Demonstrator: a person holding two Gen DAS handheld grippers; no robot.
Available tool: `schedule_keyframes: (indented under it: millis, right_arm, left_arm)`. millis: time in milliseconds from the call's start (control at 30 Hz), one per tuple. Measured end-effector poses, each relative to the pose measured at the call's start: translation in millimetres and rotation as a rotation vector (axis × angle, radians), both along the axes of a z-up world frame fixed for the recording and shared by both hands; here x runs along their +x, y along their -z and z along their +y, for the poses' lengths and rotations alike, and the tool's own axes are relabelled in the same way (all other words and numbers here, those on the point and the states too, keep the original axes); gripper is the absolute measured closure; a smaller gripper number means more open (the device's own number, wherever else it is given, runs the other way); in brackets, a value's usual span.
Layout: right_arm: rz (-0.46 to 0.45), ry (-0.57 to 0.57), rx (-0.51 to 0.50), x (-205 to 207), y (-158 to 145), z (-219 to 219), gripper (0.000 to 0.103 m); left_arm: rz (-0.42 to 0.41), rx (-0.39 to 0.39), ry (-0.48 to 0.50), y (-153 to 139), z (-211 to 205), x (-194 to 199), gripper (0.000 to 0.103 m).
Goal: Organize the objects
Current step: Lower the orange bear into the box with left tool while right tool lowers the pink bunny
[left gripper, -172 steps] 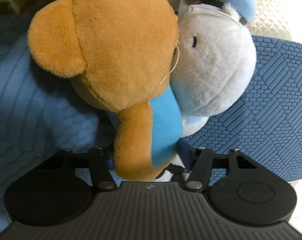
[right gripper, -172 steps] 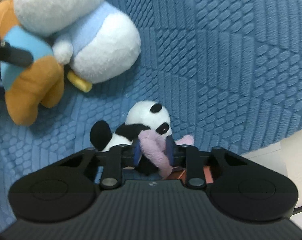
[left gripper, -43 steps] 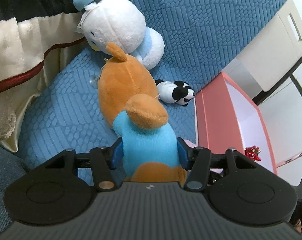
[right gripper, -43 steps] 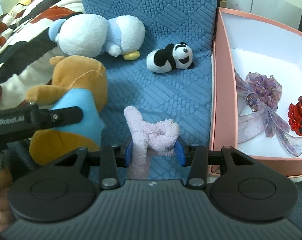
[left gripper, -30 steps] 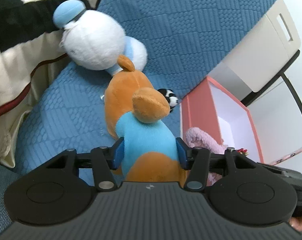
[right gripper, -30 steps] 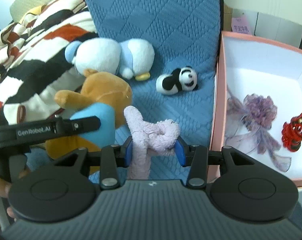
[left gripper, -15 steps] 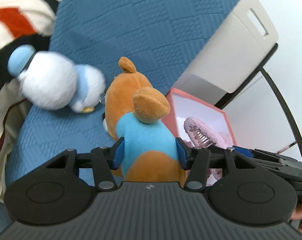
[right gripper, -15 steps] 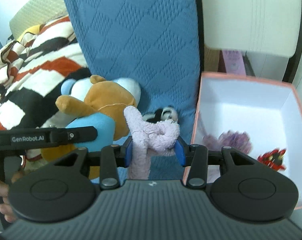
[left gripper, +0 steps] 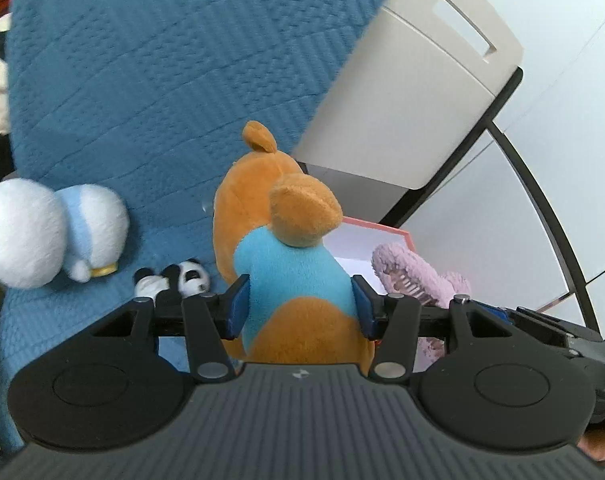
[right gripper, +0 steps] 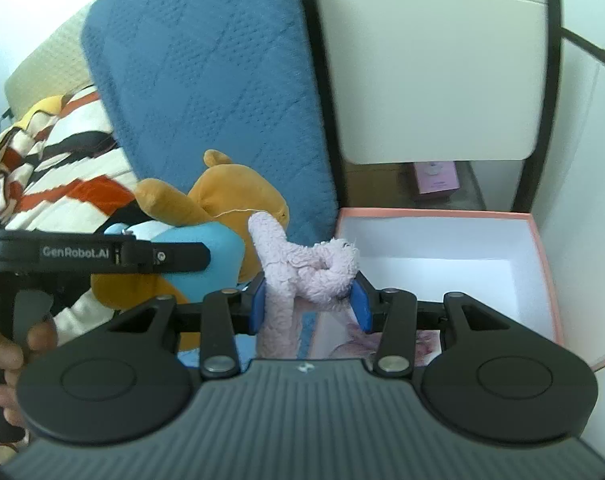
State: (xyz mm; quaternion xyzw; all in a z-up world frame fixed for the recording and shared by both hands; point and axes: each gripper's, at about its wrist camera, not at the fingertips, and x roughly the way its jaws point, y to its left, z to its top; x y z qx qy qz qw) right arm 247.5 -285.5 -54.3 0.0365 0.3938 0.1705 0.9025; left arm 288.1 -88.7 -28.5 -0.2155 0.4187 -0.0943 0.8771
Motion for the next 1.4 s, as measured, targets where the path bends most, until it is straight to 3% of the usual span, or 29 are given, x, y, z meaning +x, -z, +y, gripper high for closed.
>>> schedule_keyframes:
  millis: [267,467,533,967,1233,1400]
  right_arm:
    - [0.022,0.096,-0.017,20,21,-49,0.057]
    - [0.089,0.151,-0.008,40,55,-82,0.057]
    - [0.109,0.163,-0.010,47,66,-91,0.057]
    - [0.197,0.256,-0.033,77,140,-123,0.057]
    - [0.178,0.268,-0.052,71,123,-123,0.054]
    - [0.117,0.271,-0.032,54,89,-114,0.029]
  left_arm:
    - [0.018,-0.011,0.040,9,-48,32,0.045]
    - [0.068,0.002,0.073,39,-80,55,0.045]
    - [0.085,0.007,0.090,49,-90,62,0.050]
    - [0.176,0.009,0.090,99,-99,78,0.051]
    - [0.078,0.075,0.097,72,-88,57,0.051]
    - [0.009,0.064,0.097,43,-75,28,0.050]
